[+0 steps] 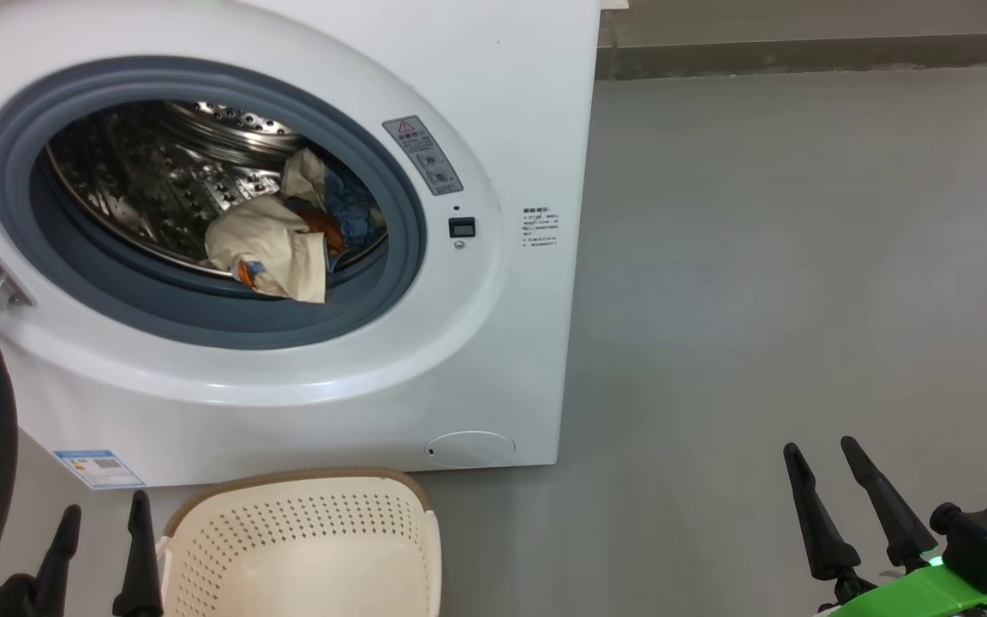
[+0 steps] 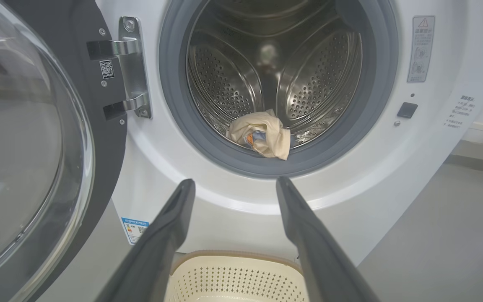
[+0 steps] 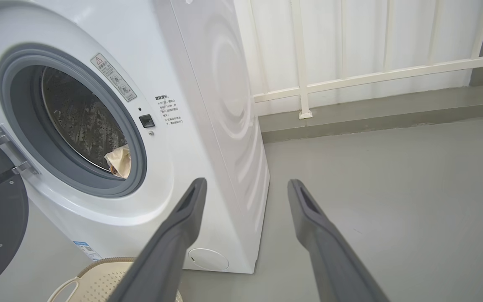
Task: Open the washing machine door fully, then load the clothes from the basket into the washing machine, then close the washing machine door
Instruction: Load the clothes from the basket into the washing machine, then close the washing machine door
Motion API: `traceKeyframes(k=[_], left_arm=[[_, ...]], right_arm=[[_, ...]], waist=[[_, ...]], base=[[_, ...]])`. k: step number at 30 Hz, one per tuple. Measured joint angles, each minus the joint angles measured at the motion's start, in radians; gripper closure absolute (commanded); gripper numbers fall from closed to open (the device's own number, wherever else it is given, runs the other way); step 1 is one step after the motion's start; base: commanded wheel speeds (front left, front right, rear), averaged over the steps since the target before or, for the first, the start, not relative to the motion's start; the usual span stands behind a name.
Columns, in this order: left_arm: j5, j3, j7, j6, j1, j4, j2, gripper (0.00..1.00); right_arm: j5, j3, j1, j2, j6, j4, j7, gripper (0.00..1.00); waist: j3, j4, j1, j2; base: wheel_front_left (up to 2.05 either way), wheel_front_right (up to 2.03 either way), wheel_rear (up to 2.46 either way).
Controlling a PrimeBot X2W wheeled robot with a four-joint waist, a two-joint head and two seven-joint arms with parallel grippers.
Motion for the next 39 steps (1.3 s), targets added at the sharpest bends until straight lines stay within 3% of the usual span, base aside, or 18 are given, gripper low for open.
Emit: traceKeyframes(k=[23,39], left_arm=[[0.000,-0.009,0.000,0.000,0.007,-0.015,0.004,0.00],[-0.005,-0.020,0.000,0.000,0.007,-0.022,0.007,0.00]], right_arm=[[0.000,-0.008,0.000,-0.001,0.000,-0.008,0.000,0.00],[0.000,-0.011,0.000,-0.005,0.000,-0.010,0.000,0.00]], waist=[[0.017,0.003,0.0000,0.0000],[0.026,0.008,0.0000,0.0000]], base=[[-0.04,0.04,0.00],[-1.00,1.00,0.00]])
